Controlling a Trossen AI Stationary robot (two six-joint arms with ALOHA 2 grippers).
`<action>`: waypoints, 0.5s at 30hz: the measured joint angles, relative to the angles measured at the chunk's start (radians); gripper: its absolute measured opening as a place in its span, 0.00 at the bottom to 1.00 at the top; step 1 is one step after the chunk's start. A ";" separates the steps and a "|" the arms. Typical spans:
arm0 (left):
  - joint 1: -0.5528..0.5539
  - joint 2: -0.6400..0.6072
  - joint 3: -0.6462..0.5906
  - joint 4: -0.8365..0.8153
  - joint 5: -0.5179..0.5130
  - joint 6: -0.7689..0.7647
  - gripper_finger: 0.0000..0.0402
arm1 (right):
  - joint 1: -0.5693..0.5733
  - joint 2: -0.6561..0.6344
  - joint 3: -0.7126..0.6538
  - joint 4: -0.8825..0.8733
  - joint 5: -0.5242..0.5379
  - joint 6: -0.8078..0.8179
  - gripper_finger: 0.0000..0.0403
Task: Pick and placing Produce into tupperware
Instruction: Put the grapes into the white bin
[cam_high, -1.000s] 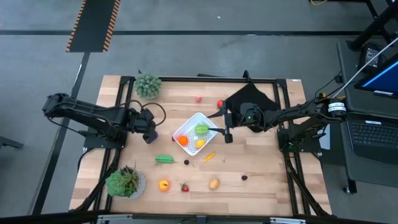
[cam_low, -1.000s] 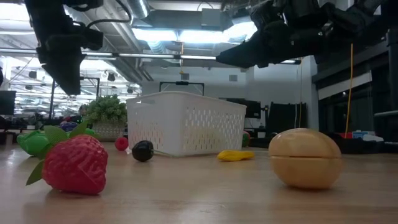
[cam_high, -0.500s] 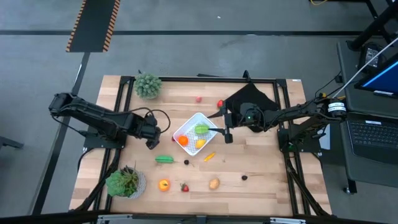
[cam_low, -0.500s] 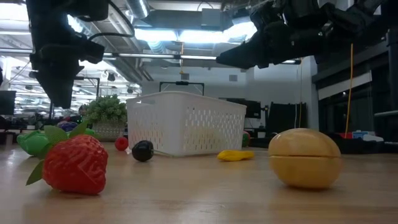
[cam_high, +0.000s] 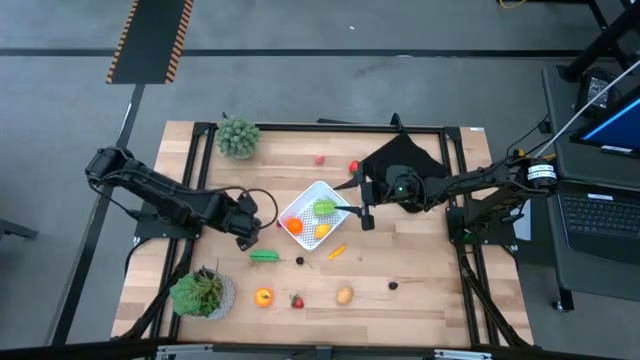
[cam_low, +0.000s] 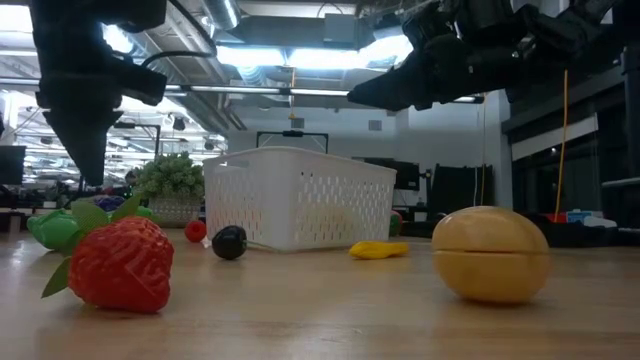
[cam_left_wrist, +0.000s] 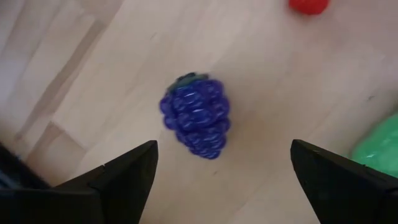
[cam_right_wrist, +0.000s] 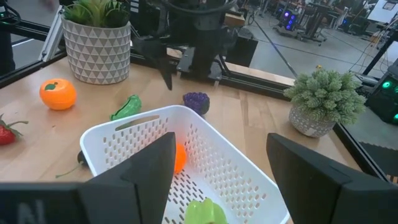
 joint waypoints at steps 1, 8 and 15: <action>-0.002 0.000 0.000 0.015 0.000 0.000 0.89 | 0.000 0.000 0.000 0.000 0.000 0.000 0.63; 0.006 0.000 -0.009 0.049 -0.033 0.000 0.89 | 0.000 0.000 0.000 0.000 0.000 0.000 0.63; 0.051 0.000 -0.082 0.091 -0.040 -0.006 0.89 | 0.000 0.000 0.000 0.001 -0.003 0.023 0.63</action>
